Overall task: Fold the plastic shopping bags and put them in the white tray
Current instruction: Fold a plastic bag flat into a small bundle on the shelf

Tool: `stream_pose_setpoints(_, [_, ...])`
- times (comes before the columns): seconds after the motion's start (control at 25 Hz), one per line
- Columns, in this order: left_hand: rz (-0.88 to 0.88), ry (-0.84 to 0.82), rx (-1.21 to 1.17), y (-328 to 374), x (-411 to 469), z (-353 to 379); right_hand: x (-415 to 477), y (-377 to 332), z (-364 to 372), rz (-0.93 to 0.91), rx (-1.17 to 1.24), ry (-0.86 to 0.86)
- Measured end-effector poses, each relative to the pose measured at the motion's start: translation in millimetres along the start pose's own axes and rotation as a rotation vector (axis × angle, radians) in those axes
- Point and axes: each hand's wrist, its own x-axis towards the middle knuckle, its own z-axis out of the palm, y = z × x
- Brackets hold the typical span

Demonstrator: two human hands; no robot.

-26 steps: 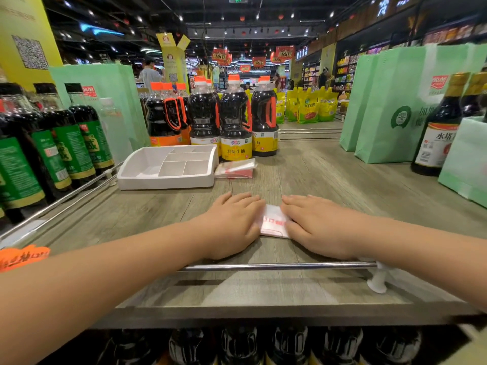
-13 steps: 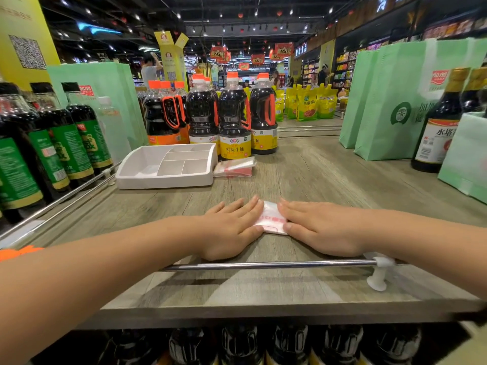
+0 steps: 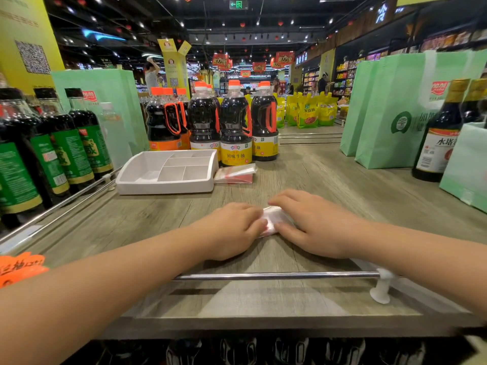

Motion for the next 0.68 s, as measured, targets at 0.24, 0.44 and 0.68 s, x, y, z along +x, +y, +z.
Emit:
stream_pose_setpoints(0.24, [-0.109,-0.256,0.045,1.2,0.2,1.5,-0.1,0.3,3.2,0.049,0.032,-0.368])
stream_pose_setpoints(0.44, [-0.148,-0.301,0.061,-2.1,-7.5,-3.7,-9.6,-0.8,-6.9,0.066,0.089,-0.37])
stream_pose_setpoints(0.68, [-0.143,-0.192,0.016,-5.2,-10.8,-10.3,-11.8,2.9,-10.3,0.194,0.183,-0.085])
